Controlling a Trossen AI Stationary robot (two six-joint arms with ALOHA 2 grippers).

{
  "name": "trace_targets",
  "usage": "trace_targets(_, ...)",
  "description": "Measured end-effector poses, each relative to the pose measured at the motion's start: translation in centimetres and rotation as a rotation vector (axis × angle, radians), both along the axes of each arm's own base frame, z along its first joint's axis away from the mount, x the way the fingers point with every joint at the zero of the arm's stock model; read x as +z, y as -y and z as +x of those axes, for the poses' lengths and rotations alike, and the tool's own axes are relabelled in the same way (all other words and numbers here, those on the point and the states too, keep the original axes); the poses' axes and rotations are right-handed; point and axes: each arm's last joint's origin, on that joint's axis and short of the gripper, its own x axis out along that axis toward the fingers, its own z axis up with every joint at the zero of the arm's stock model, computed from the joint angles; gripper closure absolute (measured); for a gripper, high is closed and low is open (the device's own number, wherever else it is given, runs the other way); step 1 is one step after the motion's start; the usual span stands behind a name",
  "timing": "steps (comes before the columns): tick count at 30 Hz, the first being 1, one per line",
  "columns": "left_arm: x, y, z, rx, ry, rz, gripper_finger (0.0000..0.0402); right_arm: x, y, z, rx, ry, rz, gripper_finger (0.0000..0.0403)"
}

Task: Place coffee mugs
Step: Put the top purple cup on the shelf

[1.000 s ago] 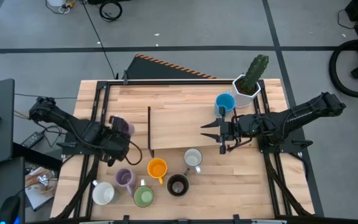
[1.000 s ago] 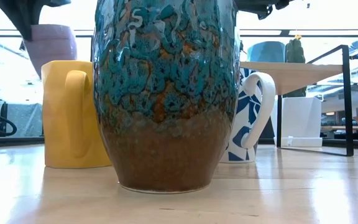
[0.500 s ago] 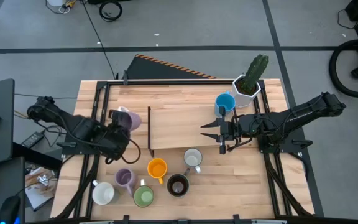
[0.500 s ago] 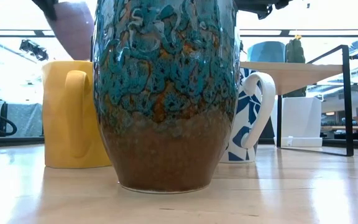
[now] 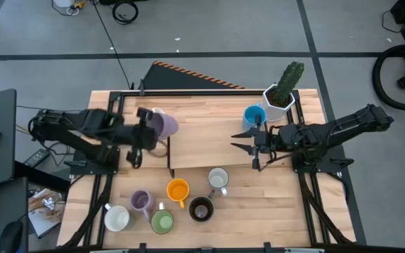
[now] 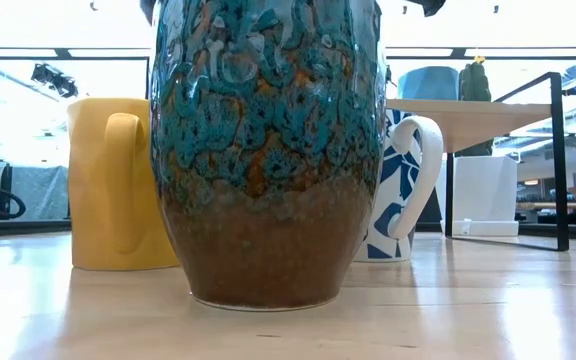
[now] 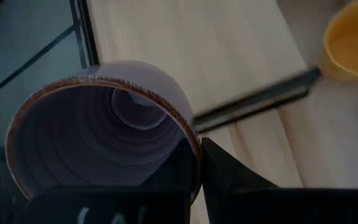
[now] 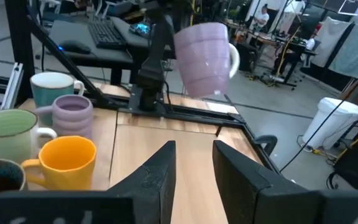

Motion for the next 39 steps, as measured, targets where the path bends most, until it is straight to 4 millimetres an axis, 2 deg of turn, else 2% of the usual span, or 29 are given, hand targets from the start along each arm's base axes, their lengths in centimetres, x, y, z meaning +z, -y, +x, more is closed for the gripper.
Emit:
trace_targets(6,-0.1,-1.9,4.1,-0.082,-0.058,0.027,0.0382,0.9,0.6,-1.1,-0.137,-0.012,-0.018,0.0299)
trace_targets(11,-0.2,-3.1,8.0,-0.155,-0.111,0.049,0.0382,2.8,0.6,-1.5,-0.118,-0.034,-0.023,0.0304)
trace_targets(18,0.0,-5.0,12.5,-0.232,-0.068,0.019,0.0382,3.9,0.8,-2.0,-0.12,-0.036,-0.024,0.0304)
trace_targets(22,-0.6,-5.9,14.7,-0.279,-0.021,-0.012,0.0382,4.4,1.0,-2.8,-0.141,-0.014,-0.023,0.0304)
trace_targets(31,-3.0,-7.8,17.8,-0.363,0.023,-0.106,0.0382,5.9,1.2,-5.4,-0.155,0.074,-0.007,0.0304)
trace_targets(36,-3.8,-8.1,19.3,-0.383,0.063,-0.062,0.0382,6.0,1.3,-5.6,-0.154,0.083,-0.005,0.0304)
trace_targets(39,-4.1,-8.2,19.5,-0.392,0.055,-0.053,0.0382,5.9,1.3,-5.5,-0.154,0.077,-0.007,0.0304)
